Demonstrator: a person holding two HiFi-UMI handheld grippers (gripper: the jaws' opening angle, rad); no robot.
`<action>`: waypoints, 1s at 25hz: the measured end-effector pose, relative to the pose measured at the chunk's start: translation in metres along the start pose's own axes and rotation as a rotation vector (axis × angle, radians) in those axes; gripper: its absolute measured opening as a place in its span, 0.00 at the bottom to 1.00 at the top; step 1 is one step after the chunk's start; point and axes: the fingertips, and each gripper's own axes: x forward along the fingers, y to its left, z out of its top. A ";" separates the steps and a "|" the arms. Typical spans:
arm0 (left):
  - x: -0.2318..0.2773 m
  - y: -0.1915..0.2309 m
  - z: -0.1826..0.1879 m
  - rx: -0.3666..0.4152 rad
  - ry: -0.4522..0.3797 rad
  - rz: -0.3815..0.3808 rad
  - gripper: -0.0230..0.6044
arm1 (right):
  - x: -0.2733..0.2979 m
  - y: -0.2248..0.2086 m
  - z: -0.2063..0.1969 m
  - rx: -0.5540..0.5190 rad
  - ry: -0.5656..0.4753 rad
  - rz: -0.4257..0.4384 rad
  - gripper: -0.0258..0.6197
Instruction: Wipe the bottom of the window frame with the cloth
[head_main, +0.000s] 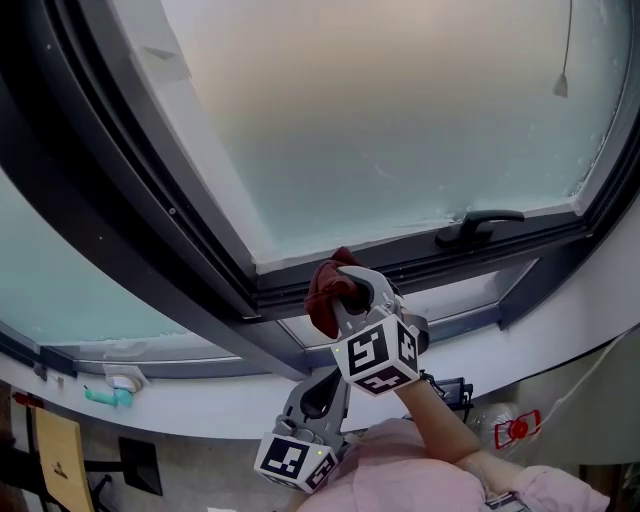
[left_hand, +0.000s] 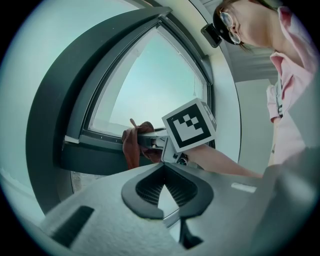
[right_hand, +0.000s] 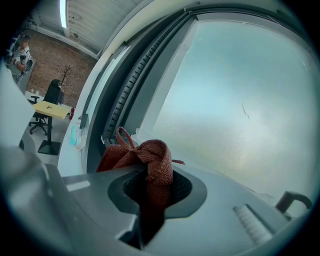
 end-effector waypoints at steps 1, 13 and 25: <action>0.001 0.000 0.000 0.000 0.002 -0.003 0.03 | 0.000 -0.001 0.000 0.002 0.000 0.000 0.13; 0.007 -0.002 -0.003 -0.005 0.016 -0.020 0.03 | -0.005 -0.008 -0.004 0.026 -0.007 -0.003 0.13; 0.012 -0.007 -0.006 -0.003 0.027 -0.050 0.03 | -0.011 -0.021 -0.011 0.055 -0.014 -0.029 0.13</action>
